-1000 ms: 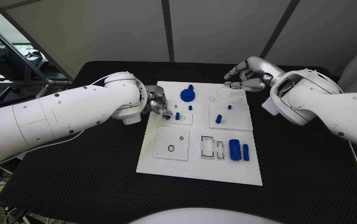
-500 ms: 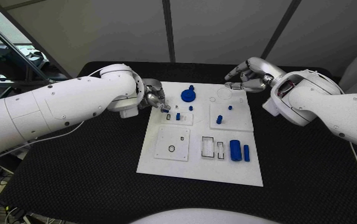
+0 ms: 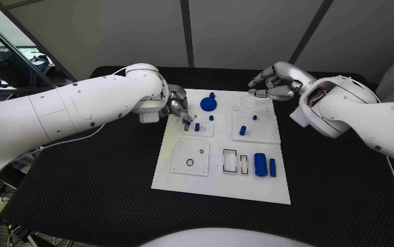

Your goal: Assemble the parts on the task board

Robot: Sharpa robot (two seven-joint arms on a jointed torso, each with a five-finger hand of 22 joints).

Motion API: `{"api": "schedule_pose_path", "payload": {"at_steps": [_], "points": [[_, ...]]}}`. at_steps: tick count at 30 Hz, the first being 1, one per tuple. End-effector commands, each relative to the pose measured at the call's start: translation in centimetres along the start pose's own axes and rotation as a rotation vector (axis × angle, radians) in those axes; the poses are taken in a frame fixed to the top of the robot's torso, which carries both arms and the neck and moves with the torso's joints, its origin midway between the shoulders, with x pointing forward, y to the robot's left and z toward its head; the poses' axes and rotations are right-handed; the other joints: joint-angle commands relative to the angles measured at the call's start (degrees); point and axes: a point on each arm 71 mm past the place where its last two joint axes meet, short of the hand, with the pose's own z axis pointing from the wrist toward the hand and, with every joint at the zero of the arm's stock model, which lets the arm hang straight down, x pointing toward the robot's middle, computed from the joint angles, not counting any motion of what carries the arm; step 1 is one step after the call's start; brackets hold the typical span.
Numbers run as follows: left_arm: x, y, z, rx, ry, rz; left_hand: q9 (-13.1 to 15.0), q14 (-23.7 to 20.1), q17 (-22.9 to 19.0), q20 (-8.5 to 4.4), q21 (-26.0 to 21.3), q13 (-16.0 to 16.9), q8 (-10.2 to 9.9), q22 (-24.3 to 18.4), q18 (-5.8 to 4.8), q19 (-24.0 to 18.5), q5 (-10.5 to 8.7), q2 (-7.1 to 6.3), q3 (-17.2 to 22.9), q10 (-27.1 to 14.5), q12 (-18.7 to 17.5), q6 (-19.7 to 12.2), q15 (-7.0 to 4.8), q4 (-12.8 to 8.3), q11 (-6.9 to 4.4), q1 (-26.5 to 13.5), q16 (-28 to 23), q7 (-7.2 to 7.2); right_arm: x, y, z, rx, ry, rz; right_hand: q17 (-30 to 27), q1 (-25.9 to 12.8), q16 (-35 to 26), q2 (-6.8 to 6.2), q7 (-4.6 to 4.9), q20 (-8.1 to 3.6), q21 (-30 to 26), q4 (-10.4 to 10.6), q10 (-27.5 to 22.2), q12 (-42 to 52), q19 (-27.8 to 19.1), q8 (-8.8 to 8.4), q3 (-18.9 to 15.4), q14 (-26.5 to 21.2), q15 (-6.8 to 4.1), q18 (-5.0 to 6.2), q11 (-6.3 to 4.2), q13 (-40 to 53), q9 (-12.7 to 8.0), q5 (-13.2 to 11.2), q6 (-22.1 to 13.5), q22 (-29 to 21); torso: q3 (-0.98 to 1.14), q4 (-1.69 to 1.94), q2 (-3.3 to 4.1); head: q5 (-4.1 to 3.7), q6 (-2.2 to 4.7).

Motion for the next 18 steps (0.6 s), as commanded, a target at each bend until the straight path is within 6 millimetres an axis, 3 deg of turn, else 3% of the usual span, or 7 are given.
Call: {"api": "schedule_pose_path", "payload": {"at_steps": [1,18], "points": [[0.09,-0.10,0.17,-0.015,0.020,0.041,0.06,4.22,8.02,0.07,-0.12,0.05,0.19,11.01,0.81,1.09,0.01,0.39,7.17,0.43,-0.08,-0.18,0.31,-7.06,0.05,-0.24,0.03,0.04,-0.04,0.29,0.03,-0.014,-0.002,-0.002,8.57,-0.17,-0.21,-0.18,0.06,-0.16,-0.24,0.00,-0.17,-0.18,-0.22,0.30,0.24,4.53,-0.47,0.98,0.03,2.11,-0.05,0.19,0.33,0.01,0.04,0.00,0.05,0.08,-0.09],[0.65,-0.82,-0.07,-0.026,-0.058,0.139,0.87,4.24,8.09,0.06,0.41,-0.68,0.68,11.26,0.69,1.35,0.09,0.05,7.80,0.13,-0.64,-0.38,0.28,-8.00,-0.01,-0.31,0.07,-0.01,-0.04,0.34,-0.02,-0.016,-0.001,-0.001,8.57,-0.17,-0.21,-0.18,0.06,-0.16,-0.24,0.00,-0.17,-0.18,-0.22,0.30,0.24,4.53,-0.47,0.98,0.03,2.11,-0.05,0.19,0.33,0.01,-0.06,0.04,0.03,0.17,-0.19]]}}
